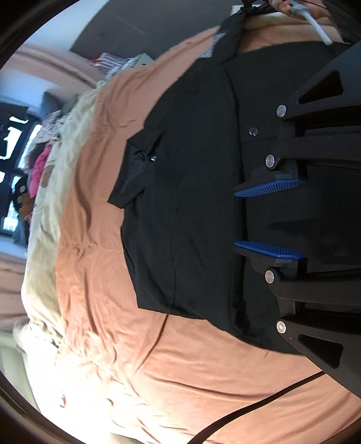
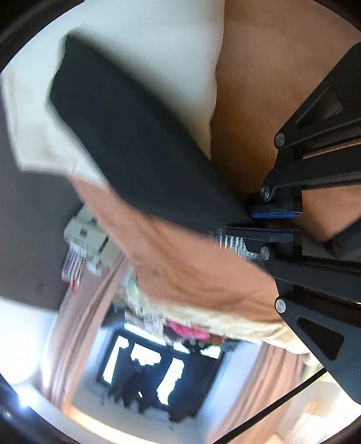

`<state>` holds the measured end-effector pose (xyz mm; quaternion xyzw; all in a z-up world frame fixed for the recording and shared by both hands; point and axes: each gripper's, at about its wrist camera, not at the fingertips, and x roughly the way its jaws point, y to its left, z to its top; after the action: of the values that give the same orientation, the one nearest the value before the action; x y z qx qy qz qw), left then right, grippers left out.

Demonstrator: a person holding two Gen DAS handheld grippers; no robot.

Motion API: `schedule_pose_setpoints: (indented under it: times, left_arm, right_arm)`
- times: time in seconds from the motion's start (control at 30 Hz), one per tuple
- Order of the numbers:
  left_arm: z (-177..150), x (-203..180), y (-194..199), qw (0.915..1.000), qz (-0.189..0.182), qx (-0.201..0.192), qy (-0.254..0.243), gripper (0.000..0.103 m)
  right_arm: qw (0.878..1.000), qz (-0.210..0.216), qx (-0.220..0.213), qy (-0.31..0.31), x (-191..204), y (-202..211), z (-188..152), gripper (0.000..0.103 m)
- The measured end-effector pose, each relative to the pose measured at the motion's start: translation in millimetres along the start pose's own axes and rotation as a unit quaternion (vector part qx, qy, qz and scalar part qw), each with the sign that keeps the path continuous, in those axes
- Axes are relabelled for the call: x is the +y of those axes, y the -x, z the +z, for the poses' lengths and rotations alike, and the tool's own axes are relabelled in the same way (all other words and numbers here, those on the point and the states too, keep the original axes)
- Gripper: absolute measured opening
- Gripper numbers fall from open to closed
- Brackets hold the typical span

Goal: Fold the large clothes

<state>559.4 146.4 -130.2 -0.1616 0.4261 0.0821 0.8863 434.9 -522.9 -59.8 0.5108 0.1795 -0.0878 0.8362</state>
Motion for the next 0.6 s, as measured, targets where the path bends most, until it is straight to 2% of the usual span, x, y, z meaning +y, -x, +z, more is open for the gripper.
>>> schedule_pose_setpoints:
  times: [0.13,0.3,0.37,0.47,0.53,0.6]
  left_arm:
    - [-5.6,-2.4,3.6,0.9997,-0.012,-0.006,0.020,0.035]
    - [-15.1,9.7,12.5,0.9973,-0.021,-0.020,0.068,0.035]
    - [-16.8,10.6,15.5,0.9973,-0.007,-0.024,0.069,0.035]
    - [-14.8,16.3,18.5,0.9963,-0.034,-0.019,0.077,0.035]
    - [-16.1,18.4,24.6,0.9968,-0.027,-0.025,0.071,0.035]
    - [-16.0,23.1,29.8,0.9967,-0.037,-0.028,0.066,0.035]
  right_arm:
    - [0.998,0.051,0.000,0.046,40.5,13.4,-18.6,0.002]
    - [0.990,0.108,0.008,0.089,80.8,33.6,-46.5,0.002]
    - [0.985,0.134,0.021,0.104,100.3,37.8,-62.2,0.002]
    - [0.974,0.184,0.052,0.121,128.8,43.5,-94.2,0.002]
    - [0.968,0.201,0.070,0.132,143.0,42.6,-115.1,0.002]
    - [0.963,0.209,0.092,0.141,152.9,39.4,-135.8,0.002]
